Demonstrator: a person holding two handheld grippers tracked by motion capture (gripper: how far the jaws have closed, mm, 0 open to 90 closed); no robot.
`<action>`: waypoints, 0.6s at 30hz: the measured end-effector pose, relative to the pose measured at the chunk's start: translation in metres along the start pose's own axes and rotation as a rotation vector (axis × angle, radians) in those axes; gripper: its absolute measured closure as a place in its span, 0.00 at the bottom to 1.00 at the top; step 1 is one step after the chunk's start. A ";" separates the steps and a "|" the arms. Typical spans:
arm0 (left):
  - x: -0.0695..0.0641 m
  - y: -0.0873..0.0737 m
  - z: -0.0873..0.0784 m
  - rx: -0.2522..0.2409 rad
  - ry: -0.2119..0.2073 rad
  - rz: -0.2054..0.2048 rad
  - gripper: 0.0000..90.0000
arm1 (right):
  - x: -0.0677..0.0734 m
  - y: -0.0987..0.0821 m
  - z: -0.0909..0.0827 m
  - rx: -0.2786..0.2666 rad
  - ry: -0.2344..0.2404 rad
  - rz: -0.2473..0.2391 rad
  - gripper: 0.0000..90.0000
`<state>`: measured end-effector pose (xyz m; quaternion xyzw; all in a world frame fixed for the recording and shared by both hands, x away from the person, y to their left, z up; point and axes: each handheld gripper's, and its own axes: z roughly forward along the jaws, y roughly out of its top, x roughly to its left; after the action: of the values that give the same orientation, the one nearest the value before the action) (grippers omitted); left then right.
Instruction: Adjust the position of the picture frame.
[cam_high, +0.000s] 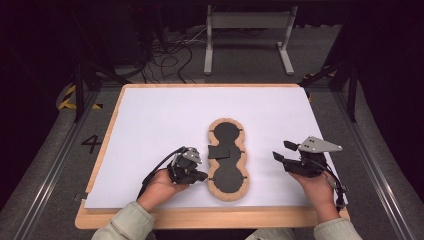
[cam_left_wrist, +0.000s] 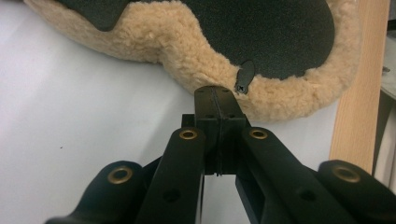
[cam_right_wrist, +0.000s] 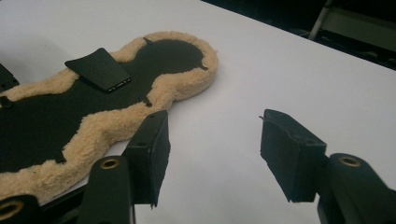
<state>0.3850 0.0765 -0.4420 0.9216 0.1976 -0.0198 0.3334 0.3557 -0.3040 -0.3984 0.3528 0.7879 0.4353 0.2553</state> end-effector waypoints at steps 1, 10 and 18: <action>0.001 0.000 0.000 0.000 0.001 -0.001 1.00 | 0.000 0.000 0.000 0.004 0.000 0.001 0.49; 0.003 -0.010 -0.019 -0.059 0.068 -0.044 0.95 | 0.005 0.013 0.010 0.117 0.036 -0.060 0.86; 0.009 -0.027 -0.041 -0.159 0.120 -0.072 0.85 | 0.011 0.034 0.033 0.207 0.027 -0.119 0.97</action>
<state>0.3794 0.1244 -0.4279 0.8841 0.2511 0.0391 0.3920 0.3836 -0.2656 -0.3863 0.3240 0.8516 0.3405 0.2322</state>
